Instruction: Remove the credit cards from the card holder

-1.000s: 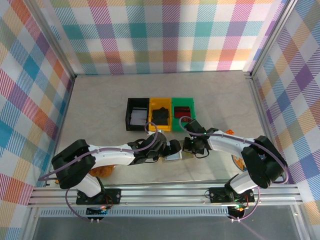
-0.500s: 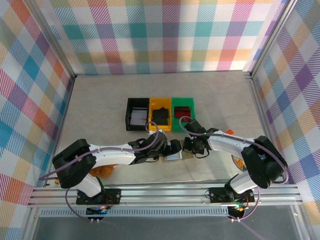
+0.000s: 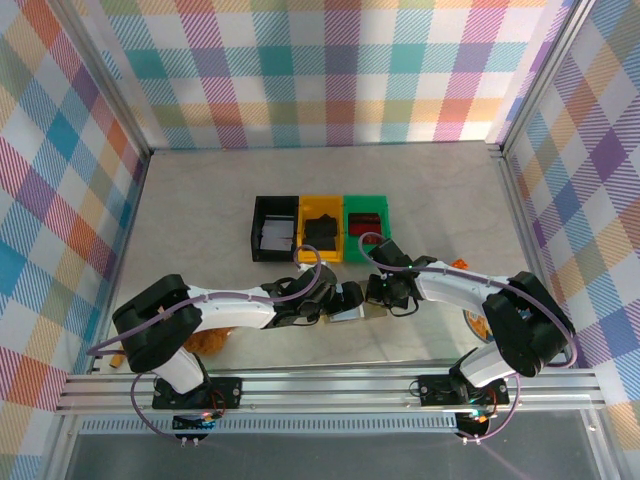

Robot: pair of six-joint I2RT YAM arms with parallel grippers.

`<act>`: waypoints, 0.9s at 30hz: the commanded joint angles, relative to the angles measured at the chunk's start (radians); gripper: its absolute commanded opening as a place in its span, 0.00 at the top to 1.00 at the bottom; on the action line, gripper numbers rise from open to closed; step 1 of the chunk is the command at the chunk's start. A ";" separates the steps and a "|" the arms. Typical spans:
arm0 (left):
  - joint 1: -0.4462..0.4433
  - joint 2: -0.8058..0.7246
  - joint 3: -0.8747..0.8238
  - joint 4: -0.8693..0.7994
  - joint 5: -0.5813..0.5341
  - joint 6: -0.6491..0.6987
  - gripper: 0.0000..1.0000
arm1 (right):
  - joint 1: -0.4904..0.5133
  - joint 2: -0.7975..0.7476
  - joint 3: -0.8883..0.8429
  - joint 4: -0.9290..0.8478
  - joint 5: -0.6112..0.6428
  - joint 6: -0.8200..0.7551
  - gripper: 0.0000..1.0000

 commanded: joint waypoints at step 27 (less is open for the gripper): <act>-0.017 0.037 0.090 0.037 0.039 -0.001 0.00 | 0.010 0.012 -0.032 -0.043 -0.035 0.011 1.00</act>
